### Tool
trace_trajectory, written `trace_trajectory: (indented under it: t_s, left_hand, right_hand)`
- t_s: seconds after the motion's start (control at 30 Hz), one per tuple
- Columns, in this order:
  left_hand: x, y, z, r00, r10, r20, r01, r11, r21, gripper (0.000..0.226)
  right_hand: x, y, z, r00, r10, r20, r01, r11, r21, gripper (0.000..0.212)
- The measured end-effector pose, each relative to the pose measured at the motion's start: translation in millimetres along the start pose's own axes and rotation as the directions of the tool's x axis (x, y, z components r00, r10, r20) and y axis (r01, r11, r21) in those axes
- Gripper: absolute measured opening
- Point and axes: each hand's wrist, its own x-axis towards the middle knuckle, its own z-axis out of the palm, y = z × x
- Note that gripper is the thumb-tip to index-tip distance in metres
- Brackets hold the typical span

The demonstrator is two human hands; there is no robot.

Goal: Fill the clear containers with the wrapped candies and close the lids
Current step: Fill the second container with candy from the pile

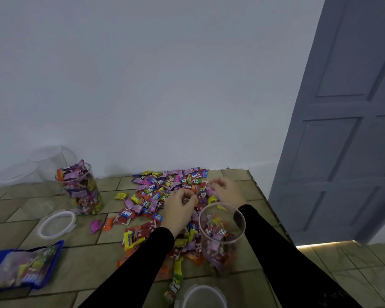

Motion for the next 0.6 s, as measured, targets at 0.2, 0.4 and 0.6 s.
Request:
trace_trajectory:
  t_s: [0.2, 0.4, 0.6]
  left_hand:
    - [36.6, -22.0, -6.2, 1.000, 0.000, -0.016, 0.008, 0.877, 0.480, 0.039]
    - [82.1, -30.9, -3.7, 0.997, -0.052, 0.059, 0.000, 0.753, 0.658, 0.060]
    - [129.7, -51.0, -8.7, 0.993, -0.107, 0.057, 0.030, 0.674, 0.738, 0.070]
  right_hand:
    - [34.9, 27.2, 18.0, 0.987, -0.119, 0.110, 0.158, 0.863, -0.480, 0.024]
    - [73.6, 38.7, 42.7, 0.963, -0.198, 0.183, 0.269, 0.714, -0.646, 0.049]
    - [124.1, 43.0, 62.0, 0.934, -0.259, 0.246, 0.356, 0.627, -0.693, 0.057]
